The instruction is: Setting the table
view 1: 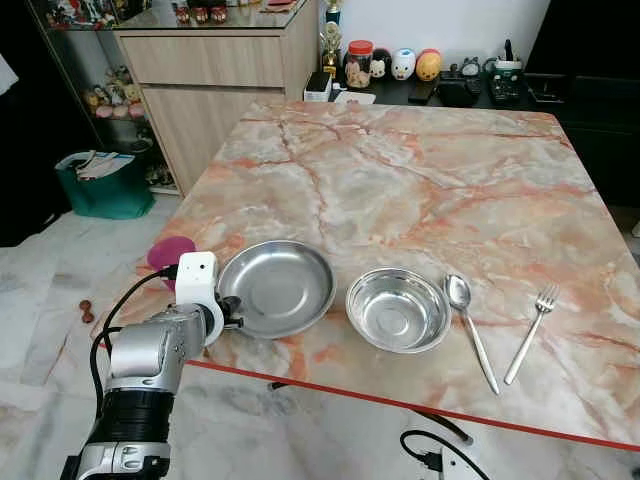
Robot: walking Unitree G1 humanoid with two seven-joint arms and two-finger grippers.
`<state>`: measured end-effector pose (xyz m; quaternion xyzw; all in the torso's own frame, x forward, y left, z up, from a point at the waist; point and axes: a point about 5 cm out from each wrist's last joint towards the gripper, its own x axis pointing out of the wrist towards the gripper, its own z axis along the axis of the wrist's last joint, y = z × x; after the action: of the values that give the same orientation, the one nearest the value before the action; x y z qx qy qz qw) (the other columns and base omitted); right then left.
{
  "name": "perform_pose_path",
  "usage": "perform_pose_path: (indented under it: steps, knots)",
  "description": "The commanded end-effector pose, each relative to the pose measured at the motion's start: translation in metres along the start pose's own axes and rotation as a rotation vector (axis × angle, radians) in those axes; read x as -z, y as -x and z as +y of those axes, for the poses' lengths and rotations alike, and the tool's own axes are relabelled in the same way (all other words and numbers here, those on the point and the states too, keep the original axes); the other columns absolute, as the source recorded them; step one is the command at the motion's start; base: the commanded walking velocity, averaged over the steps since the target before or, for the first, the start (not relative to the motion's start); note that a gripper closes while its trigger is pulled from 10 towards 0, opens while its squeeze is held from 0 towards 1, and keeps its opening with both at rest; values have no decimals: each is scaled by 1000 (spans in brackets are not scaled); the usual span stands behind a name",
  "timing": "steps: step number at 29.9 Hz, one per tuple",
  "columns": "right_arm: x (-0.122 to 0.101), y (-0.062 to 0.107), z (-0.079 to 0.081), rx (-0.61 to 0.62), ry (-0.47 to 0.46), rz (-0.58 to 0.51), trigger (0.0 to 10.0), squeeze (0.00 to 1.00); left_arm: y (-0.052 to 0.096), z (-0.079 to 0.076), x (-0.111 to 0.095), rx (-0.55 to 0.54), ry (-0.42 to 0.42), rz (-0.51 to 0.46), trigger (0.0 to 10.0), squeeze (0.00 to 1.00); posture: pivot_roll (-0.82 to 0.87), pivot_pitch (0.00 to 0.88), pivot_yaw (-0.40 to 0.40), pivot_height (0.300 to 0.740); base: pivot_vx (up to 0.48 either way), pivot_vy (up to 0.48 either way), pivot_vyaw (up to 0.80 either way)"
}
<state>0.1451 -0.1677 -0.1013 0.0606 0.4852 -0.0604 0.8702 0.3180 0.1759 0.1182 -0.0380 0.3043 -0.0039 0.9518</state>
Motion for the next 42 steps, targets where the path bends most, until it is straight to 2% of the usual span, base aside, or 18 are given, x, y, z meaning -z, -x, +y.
perform_pose_path:
  steps: [1,8,10,15,18,22,24,25,26,27,28,29,31,32,36,42]
  knots:
    - [4,0,3,-1,-4,15,10000,0,2,8,1,-43,-16,4,0,0,93,0,45,740,0,0,0]
    - [8,1,12,-13,3,21,10000,0,5,11,-1,-75,-8,-19,0,0,96,0,40,740,0,0,0]
    - [7,1,19,-21,10,14,10000,0,5,10,-1,-67,-2,-32,0,0,95,0,36,740,0,0,0]
    - [2,0,24,-27,14,-2,10000,0,6,8,-2,-55,0,-64,0,0,94,0,31,740,0,0,0]
    - [-2,-1,19,-21,20,-15,10000,0,9,2,-4,-4,2,-104,0,0,94,0,26,740,0,0,0]
    - [-4,-1,12,-8,19,-22,10000,0,11,3,-3,-14,-8,-122,0,0,92,0,22,740,0,0,0]
    - [-4,0,2,5,15,-23,10000,0,15,3,-7,-11,3,-188,0,0,90,0,18,740,0,0,0]
    - [-4,0,2,5,15,-23,10000,0,15,3,-7,-11,3,-188,0,0,90,0,18,740,0,0,0]
    - [-3,0,-2,10,15,-23,10000,0,18,0,-11,10,16,-233,392,0,91,0,16,740,0,0,0]
    - [-1,1,-6,14,15,-20,10000,0,20,-1,-14,25,17,-274,3647,0,89,0,13,740,0,0,0]
    - [-1,1,-7,15,15,-19,10000,0,21,-2,-15,28,15,-287,3647,0,89,0,13,740,0,0,0]
    - [3,2,-12,20,15,-15,10000,0,24,-4,-19,41,-1,-325,10000,0,90,0,11,740,0,0,0]
    - [5,3,-14,22,17,-11,10000,0,26,-6,-20,50,-11,-347,10000,0,91,0,10,740,0,0,0]
    - [8,4,-16,22,21,-6,10000,0,28,-7,-24,56,-6,-390,10000,0,88,0,7,740,0,0,0]
    - [14,5,-19,25,21,10,10000,0,36,-11,-38,80,43,-515,10000,0,84,0,3,740,0,0,0]
    - [19,6,-16,22,22,25,10000,0,43,-12,-50,96,97,-632,10000,0,83,0,-2,740,0,0,0]
